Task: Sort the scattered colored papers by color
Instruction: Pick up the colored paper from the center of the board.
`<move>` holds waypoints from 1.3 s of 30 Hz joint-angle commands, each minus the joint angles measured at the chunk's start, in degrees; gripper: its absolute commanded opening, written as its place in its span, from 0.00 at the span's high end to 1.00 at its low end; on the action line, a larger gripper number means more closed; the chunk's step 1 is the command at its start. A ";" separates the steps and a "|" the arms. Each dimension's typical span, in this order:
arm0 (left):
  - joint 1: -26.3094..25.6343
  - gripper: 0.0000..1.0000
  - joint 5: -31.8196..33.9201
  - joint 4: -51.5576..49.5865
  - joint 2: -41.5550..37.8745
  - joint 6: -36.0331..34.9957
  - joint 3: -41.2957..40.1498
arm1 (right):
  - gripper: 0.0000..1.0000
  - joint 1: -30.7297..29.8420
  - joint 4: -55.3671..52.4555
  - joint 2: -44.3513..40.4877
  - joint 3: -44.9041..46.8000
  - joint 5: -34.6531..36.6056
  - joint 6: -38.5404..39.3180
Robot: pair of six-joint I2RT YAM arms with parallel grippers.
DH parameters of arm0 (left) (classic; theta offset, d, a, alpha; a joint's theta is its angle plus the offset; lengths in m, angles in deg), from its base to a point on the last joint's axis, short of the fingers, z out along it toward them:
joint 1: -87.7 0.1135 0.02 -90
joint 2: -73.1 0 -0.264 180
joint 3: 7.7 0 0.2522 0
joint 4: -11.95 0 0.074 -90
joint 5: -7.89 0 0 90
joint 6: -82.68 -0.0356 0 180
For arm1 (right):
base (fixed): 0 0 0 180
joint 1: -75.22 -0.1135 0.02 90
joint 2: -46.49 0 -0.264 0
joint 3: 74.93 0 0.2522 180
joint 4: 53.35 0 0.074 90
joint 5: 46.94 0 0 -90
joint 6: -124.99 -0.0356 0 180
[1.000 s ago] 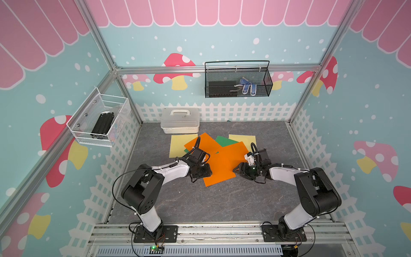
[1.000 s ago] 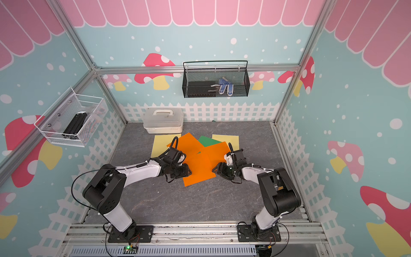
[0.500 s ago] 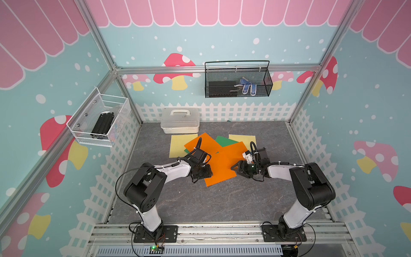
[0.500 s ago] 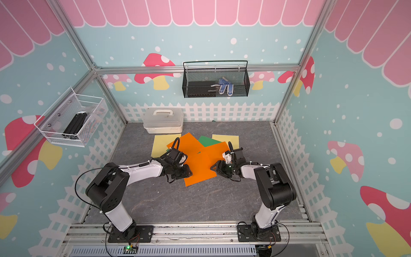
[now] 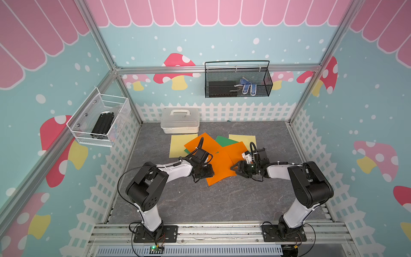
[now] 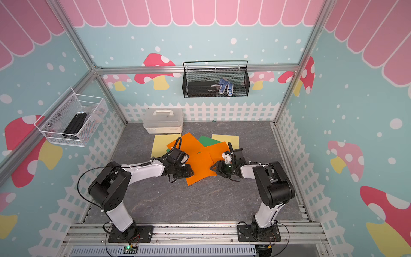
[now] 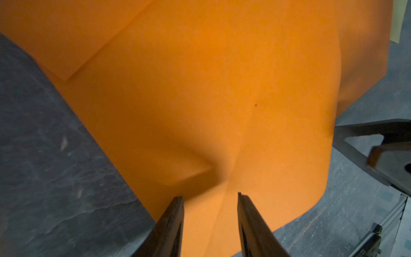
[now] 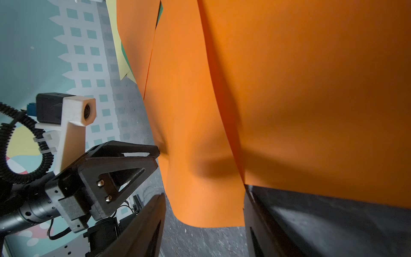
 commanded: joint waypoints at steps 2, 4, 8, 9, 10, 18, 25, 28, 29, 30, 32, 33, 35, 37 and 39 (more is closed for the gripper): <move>-0.74 0.57 0.22 -1.71 2.73 0.67 0.41 | 0.41 -0.21 5.26 1.95 1.53 -1.92 -4.41; -0.88 0.57 0.22 -1.71 2.98 0.75 0.62 | 0.40 -0.21 10.18 2.72 1.99 -3.94 -7.74; -0.99 0.57 0.21 -1.63 3.25 0.84 0.67 | 0.38 -0.38 23.31 4.77 3.53 -7.46 -15.41; -1.04 0.57 0.19 -1.71 3.34 0.84 0.70 | 0.38 -0.47 25.49 5.05 3.72 -7.64 -16.13; -1.09 0.57 0.22 -1.65 3.34 0.80 0.70 | 0.38 -0.47 26.81 5.25 3.80 -7.81 -16.85; -1.13 0.57 0.25 -1.62 3.59 0.93 0.72 | 0.35 -0.56 34.17 4.44 4.00 -8.98 -19.97; -1.10 0.57 0.13 -1.60 4.03 0.84 0.75 | 0.34 -0.56 33.81 7.31 2.13 -9.07 -19.35; -1.11 0.57 0.18 -1.62 4.13 0.84 0.66 | 0.34 -0.62 30.54 8.98 -0.18 -8.26 -16.70; -1.13 0.57 0.18 -1.60 4.13 0.82 0.54 | 0.34 -0.56 26.45 9.20 -1.80 -7.85 -13.30; -1.13 0.57 0.24 -1.63 4.13 0.84 0.52 | 0.34 -0.60 21.63 9.34 -3.77 -7.22 -10.00; -1.12 0.57 0.05 -1.61 4.06 0.68 0.57 | 0.34 -0.56 13.24 9.39 -7.40 -5.85 -3.96; -1.08 0.57 0.12 -1.54 4.04 0.67 0.43 | 0.34 -0.57 9.33 9.25 -9.22 -5.12 -1.02; -1.08 0.57 0.22 -1.66 4.00 0.67 0.44 | 0.34 -0.56 2.70 9.43 -12.49 -3.75 3.43; -1.08 0.57 0.24 -1.60 4.17 0.66 0.41 | 0.34 -0.49 -0.94 9.56 -14.89 -3.32 6.07; -1.11 0.57 0.05 -1.55 4.38 0.67 0.57 | 0.34 -0.53 -2.93 11.89 -16.56 -3.47 7.38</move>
